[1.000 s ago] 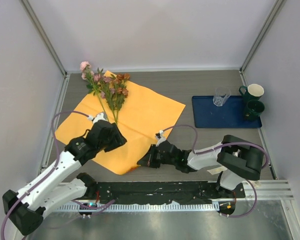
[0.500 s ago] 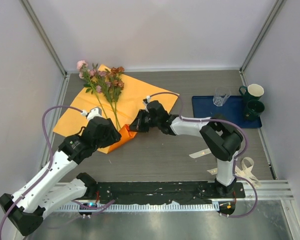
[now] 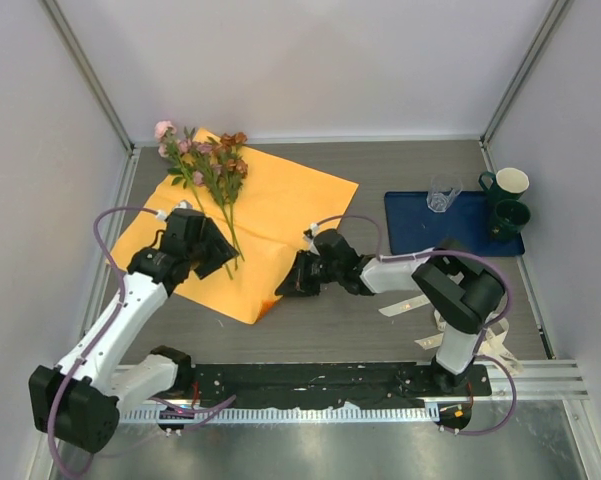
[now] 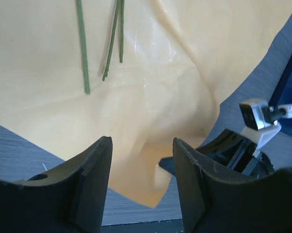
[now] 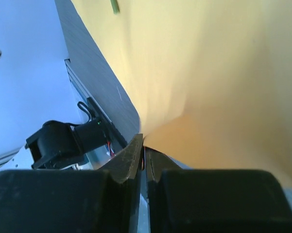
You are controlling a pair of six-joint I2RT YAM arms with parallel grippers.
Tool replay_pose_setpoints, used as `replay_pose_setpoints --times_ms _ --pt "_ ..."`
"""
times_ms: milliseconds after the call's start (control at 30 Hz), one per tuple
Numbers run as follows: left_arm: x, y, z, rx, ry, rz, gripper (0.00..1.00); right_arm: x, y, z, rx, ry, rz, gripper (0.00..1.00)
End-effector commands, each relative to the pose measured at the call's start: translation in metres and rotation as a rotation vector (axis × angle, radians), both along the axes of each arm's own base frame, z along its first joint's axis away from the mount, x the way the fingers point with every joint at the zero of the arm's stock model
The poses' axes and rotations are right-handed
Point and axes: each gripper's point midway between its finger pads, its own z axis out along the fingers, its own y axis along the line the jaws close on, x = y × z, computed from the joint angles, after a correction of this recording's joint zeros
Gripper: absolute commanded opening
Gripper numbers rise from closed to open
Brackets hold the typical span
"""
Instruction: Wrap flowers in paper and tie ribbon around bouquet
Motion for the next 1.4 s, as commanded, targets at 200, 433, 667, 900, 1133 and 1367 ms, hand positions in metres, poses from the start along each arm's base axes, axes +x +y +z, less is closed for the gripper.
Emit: replay_pose_setpoints --times_ms 200,433,667,900,1133,1367 --pt "0.056 0.023 -0.007 -0.133 0.026 0.138 0.61 -0.033 -0.007 0.025 0.123 -0.060 -0.013 0.46" --pt "0.092 0.055 -0.037 -0.098 0.078 0.239 0.62 -0.064 -0.008 0.012 0.105 -0.036 0.006 0.50" --pt "0.118 0.067 -0.070 -0.053 0.139 0.269 0.71 -0.091 -0.003 -0.002 0.109 0.010 0.023 0.25" --pt "0.139 0.067 -0.099 -0.063 0.152 0.286 0.75 -0.103 -0.005 -0.006 0.108 0.024 0.038 0.00" --pt "0.143 0.055 -0.110 -0.122 0.143 0.259 0.75 -0.122 0.002 -0.005 0.127 0.053 0.076 0.00" --pt "0.138 0.040 -0.112 -0.165 0.123 0.225 0.75 -0.130 0.007 -0.002 0.150 0.062 0.082 0.00"
